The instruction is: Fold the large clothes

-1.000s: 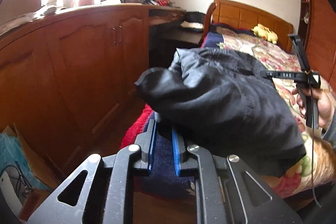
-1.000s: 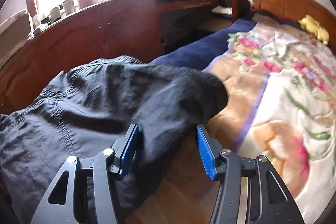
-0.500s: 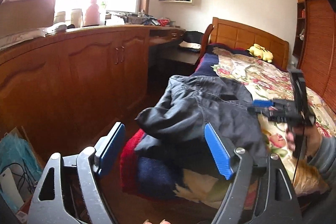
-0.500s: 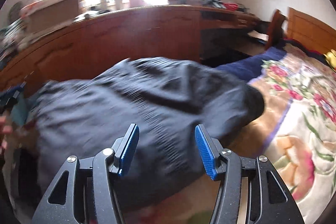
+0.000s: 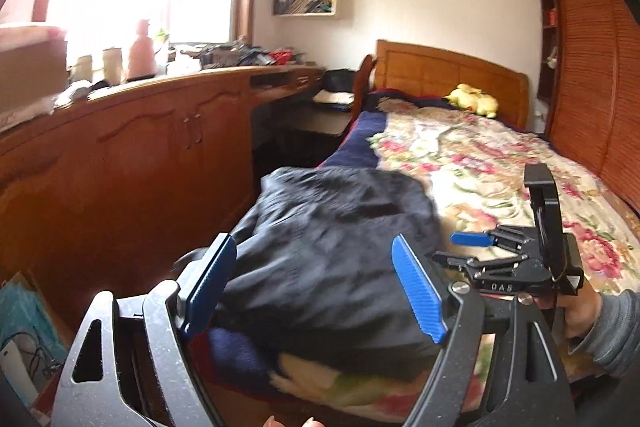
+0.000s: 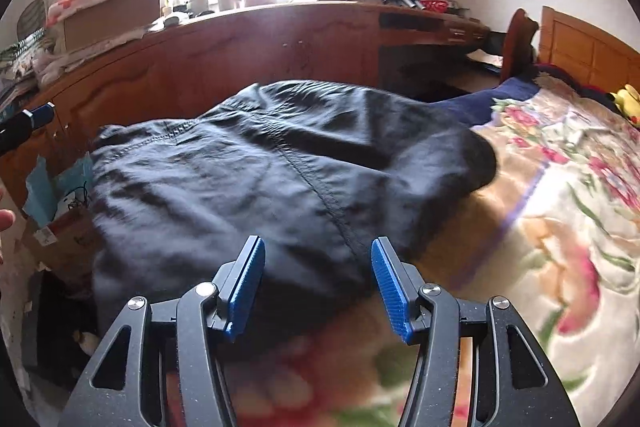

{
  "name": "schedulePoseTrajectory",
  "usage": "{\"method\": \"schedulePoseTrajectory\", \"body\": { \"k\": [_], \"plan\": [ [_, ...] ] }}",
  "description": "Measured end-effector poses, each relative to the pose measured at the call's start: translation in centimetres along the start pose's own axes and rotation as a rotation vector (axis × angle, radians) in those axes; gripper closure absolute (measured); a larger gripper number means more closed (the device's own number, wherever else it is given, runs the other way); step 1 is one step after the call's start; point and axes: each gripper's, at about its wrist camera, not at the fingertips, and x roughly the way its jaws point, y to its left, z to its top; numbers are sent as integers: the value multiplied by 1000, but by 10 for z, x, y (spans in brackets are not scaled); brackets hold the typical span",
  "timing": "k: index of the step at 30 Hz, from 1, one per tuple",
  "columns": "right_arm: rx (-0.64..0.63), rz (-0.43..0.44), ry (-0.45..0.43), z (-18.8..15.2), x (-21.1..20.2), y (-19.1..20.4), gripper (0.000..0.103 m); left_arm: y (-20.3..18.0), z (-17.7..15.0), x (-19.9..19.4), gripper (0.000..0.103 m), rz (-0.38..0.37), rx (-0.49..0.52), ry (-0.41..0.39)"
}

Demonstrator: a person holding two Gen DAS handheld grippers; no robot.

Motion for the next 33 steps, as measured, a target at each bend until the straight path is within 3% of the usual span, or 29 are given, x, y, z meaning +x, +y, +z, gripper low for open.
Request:
{"method": "schedulePoseTrajectory", "body": {
  "k": [10,19,28,33],
  "plan": [
    [63,-114,-54,-45,-113,-47,46,-103,8,25,22,-137,68,2],
    [143,-295,-65,-100,-198,-101,45,-213,-3,56,22,-271,152,32],
    [225,-404,-100,-137,-252,-128,18,-304,-10,69,18,-345,245,34],
    [275,-463,-113,-149,-268,-138,17,-347,-15,77,18,-385,258,48]
  ]
}}
